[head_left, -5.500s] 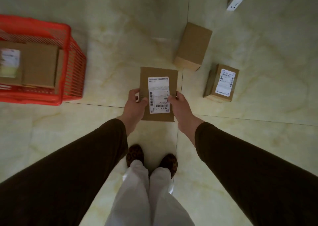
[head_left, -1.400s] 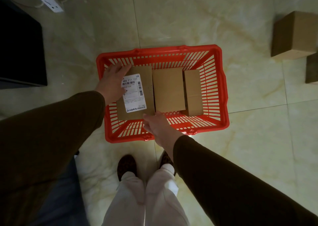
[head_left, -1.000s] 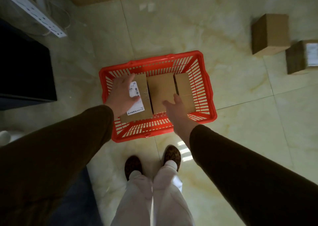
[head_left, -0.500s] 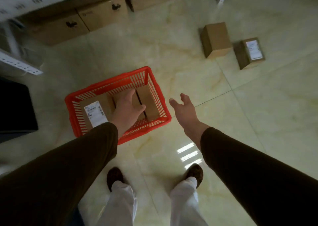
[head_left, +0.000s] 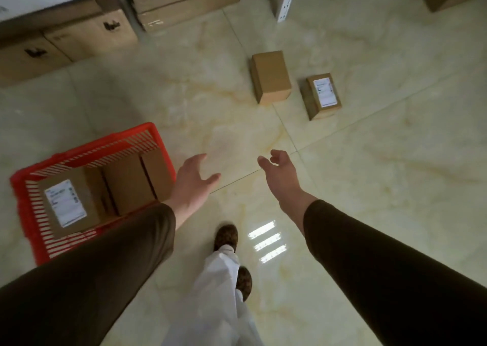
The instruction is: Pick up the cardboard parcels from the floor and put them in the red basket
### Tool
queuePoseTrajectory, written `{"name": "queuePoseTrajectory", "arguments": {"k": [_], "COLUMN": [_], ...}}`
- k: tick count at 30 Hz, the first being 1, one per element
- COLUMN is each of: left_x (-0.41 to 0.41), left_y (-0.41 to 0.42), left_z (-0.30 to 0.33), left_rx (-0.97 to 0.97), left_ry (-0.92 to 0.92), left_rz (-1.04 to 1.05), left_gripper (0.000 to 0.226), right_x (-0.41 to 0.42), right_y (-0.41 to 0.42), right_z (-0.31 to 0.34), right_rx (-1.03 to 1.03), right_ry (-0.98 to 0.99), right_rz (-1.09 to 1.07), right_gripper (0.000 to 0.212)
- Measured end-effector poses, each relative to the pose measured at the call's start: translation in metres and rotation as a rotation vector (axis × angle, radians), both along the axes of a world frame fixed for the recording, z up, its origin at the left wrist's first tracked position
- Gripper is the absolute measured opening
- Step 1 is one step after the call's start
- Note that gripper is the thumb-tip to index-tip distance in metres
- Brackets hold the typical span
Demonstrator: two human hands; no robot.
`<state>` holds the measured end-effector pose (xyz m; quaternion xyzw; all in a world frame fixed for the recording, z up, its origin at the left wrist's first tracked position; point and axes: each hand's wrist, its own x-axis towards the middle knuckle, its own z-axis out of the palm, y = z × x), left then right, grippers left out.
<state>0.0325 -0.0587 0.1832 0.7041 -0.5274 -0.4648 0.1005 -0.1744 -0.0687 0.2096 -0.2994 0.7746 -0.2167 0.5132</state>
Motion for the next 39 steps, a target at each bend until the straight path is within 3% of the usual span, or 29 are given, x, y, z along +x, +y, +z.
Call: {"name": "queuePoseTrajectory", "arguments": {"k": [8, 22, 39], "left_x": [-0.061, -0.212, -0.241], "left_y": [-0.074, -0.186, -0.352], "left_z": [0.006, -0.022, -0.149], "left_rx": [-0.028, 0.057, 0.143], "left_ry": [-0.025, -0.066, -0.009], "left_rz": [-0.073, 0.073, 0.34], "left_gripper": [0.065, 0.065, 0.064], "right_x": [-0.066, -0.218, -0.221], "right_y": [-0.073, -0.209, -0.392], "right_z": [0.003, -0.027, -0.169], "right_rx": [-0.008, 0.031, 0.123], "right_ry": [0.054, 0.014, 0.077], "right_rz": [0.072, 0.179, 0.448], "right_gripper": [0.052, 0.046, 0.05]}}
